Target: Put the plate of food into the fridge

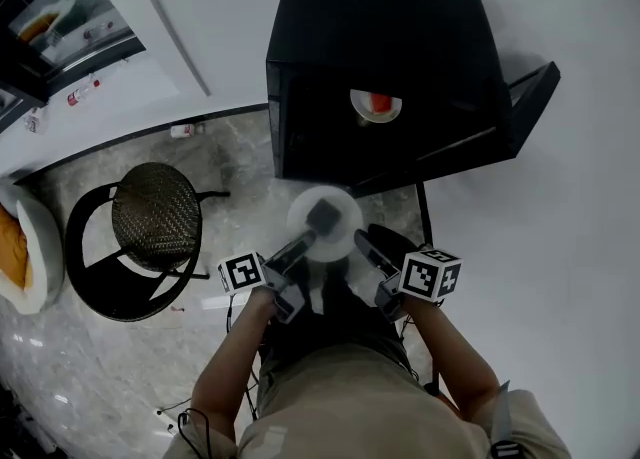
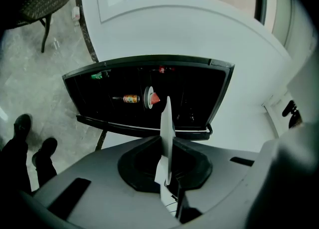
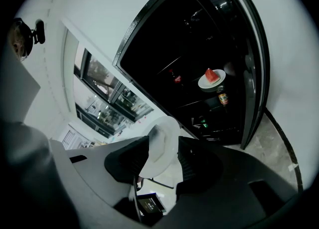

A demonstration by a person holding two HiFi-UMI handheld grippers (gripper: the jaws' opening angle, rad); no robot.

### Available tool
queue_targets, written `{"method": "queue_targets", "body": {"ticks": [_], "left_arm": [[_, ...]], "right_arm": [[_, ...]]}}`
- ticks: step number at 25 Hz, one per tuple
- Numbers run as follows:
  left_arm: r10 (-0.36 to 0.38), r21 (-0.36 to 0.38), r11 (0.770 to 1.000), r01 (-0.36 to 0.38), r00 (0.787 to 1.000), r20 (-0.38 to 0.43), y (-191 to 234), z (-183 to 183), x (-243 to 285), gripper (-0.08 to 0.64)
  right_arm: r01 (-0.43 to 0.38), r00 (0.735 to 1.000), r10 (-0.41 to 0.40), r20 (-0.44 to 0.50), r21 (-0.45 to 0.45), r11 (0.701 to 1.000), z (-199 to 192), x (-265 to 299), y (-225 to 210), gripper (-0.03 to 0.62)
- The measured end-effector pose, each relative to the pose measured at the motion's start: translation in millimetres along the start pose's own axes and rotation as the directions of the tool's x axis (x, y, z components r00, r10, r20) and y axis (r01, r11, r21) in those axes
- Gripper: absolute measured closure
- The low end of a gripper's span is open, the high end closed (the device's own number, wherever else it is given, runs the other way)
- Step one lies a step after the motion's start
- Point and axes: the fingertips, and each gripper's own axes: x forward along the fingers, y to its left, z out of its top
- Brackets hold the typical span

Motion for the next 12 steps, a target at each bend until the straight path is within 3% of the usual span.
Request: {"method": "queue_targets", "body": {"ticks": [3, 4, 5, 6, 9, 12], "left_arm": [[0.015, 0.010, 1.000, -0.015, 1.000, 0.002, 10, 5, 2, 0.538], [0.017, 0.005, 1.000, -0.017, 1.000, 0.006, 11, 7, 3, 0.538], [0.016, 0.007, 1.000, -0.016, 1.000, 0.009, 12, 9, 4, 0.538], [0.016, 0.012, 1.000, -0.016, 1.000, 0.011, 13, 12, 5, 0.538], [0.019, 0.065, 0.998, -0.020, 1.000, 0.007, 15, 25, 8, 0.538], [0.026, 0.109, 0.994, -0.026, 1.000, 0.006, 14, 36, 12, 0.538]], "right_arm": [[0.013, 1.000, -0.013, 0.008, -0.011, 1.000, -6, -1, -4, 0.408], [0.028, 1.000, -0.028, -0.006, -0.033, 0.999, -9, 0, -6, 0.436], [0.047, 0.998, -0.049, -0.025, -0.065, 0.997, -13, 1, -7, 0.531], [0.062, 0.997, -0.067, -0.047, -0.106, 0.992, -17, 3, -8, 0.558], [0.056, 0.992, -0.078, -0.094, -0.223, 0.973, -25, 11, -2, 0.565], [0.033, 0.992, -0.065, -0.110, -0.268, 0.963, -27, 16, 4, 0.565]]}}
